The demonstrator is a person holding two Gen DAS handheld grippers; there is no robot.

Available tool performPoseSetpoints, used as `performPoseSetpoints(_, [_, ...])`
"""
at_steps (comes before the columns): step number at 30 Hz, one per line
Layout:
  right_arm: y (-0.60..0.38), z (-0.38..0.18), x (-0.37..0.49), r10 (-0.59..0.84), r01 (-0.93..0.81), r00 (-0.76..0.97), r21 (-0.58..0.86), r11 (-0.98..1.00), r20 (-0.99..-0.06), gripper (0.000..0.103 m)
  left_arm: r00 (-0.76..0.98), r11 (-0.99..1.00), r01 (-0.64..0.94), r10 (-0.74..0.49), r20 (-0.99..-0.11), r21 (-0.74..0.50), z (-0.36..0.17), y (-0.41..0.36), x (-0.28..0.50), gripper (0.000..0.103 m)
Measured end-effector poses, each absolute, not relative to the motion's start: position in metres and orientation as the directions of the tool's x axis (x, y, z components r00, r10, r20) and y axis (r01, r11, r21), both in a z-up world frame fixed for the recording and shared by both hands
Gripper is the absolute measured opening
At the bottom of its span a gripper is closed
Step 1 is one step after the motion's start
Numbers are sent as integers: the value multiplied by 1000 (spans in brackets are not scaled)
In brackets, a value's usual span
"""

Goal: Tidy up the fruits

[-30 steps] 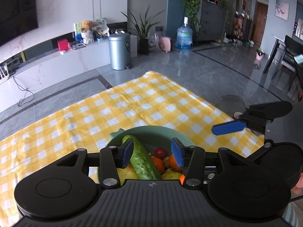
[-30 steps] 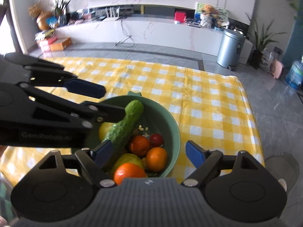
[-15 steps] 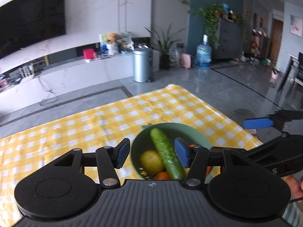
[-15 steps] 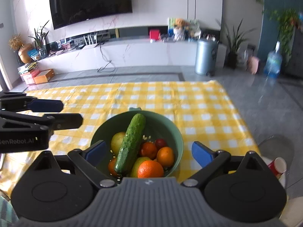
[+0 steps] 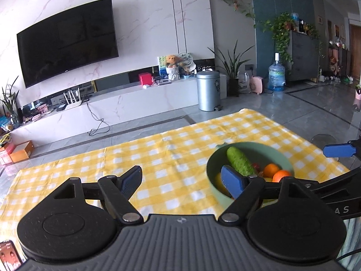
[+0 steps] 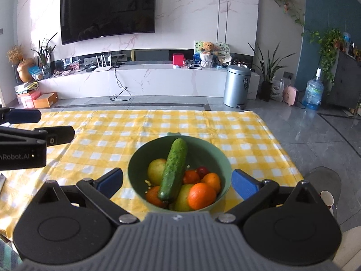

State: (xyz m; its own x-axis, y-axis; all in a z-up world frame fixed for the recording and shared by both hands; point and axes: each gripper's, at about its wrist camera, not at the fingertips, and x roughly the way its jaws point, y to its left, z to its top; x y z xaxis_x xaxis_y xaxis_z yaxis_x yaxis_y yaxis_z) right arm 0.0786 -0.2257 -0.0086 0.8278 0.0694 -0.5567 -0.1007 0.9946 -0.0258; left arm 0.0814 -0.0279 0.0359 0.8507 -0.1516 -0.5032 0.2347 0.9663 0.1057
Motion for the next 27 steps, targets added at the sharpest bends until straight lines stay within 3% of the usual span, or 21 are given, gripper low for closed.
performPoseSetpoints(10, [-208,-25,78,78,-120,804,-33,992,-589,99,815,986,164,-119,-567,29,12,-3,75,93])
performPoseSetpoints(27, [-203,-52,92,95,-150,738,-26,988,-668,99,723,994,80,-10,-691,68,-24,5,79,93])
